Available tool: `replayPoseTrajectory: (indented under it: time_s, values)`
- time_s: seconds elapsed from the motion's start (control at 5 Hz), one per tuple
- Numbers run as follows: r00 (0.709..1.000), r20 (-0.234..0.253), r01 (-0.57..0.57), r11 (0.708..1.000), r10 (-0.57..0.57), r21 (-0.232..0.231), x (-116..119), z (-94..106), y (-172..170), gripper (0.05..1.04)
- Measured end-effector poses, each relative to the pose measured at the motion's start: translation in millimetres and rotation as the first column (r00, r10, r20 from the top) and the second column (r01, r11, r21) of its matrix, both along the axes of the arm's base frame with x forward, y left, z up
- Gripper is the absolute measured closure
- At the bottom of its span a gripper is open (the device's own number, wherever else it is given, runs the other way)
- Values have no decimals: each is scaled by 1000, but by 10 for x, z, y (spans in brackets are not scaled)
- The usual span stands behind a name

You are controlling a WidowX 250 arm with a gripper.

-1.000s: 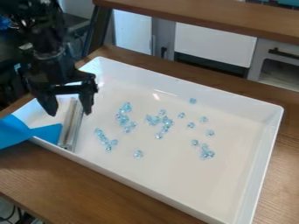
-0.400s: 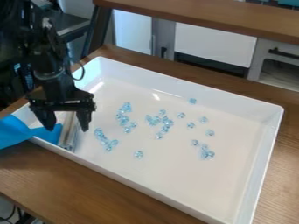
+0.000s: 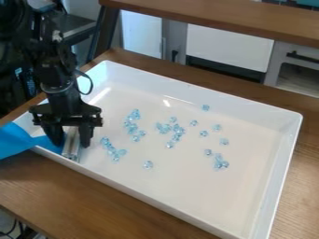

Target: Sweep into pile

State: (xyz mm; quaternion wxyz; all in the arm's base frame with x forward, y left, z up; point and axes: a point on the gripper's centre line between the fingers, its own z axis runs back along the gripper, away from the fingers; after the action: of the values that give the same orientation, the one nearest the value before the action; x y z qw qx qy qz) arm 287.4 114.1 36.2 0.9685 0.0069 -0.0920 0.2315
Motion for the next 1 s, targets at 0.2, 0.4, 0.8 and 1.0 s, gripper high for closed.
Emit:
replayPoseTrajectory:
  time_s: [0.2,0.4,0.8,1.0]
  values:
    - [1000,5,-5,1000,5,0,24,-4,-1,678]
    - [1000,4,-9,1000,9,-3,38,1,-31,697]
    - [999,-8,-39,999,39,-18,199,-9,-222,697]
    - [998,-8,-63,998,63,-14,284,-17,-293,697]
